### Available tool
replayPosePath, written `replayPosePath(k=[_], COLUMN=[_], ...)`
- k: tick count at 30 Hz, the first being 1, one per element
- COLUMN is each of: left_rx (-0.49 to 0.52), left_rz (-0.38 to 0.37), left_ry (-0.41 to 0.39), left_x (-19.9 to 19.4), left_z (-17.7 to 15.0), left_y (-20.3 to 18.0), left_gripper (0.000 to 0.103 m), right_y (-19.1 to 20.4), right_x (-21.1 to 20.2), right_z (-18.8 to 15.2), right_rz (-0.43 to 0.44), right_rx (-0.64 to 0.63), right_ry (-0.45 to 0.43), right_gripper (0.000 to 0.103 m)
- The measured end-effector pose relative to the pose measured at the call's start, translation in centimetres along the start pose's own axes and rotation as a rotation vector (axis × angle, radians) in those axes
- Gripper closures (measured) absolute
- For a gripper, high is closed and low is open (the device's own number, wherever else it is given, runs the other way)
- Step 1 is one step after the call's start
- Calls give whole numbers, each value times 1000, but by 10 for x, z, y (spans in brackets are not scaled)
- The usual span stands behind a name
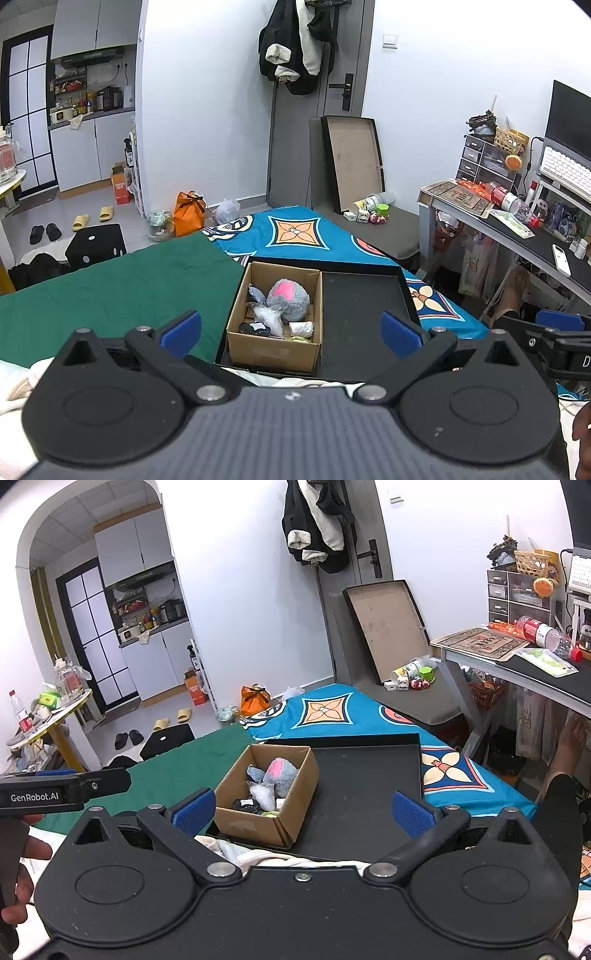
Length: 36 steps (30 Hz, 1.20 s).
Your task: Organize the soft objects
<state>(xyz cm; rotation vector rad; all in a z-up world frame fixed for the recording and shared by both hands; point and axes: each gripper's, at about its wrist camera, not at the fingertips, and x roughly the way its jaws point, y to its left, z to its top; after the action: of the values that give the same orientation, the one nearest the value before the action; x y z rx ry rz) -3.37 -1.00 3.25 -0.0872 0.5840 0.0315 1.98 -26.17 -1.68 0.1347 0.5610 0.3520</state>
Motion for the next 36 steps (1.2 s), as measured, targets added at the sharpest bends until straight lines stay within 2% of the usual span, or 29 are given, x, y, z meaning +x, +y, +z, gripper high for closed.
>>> replayPosePath(k=[36], left_rx=[4], left_rz=[4], left_ry=[5], left_x=[1], left_z=[-4], left_y=[-3], left_gripper=[1], right_y=[2], right_x=[3], right_z=[-2], right_rz=[-2], right_rx=[-11], right_ry=[14], right_gripper=[0])
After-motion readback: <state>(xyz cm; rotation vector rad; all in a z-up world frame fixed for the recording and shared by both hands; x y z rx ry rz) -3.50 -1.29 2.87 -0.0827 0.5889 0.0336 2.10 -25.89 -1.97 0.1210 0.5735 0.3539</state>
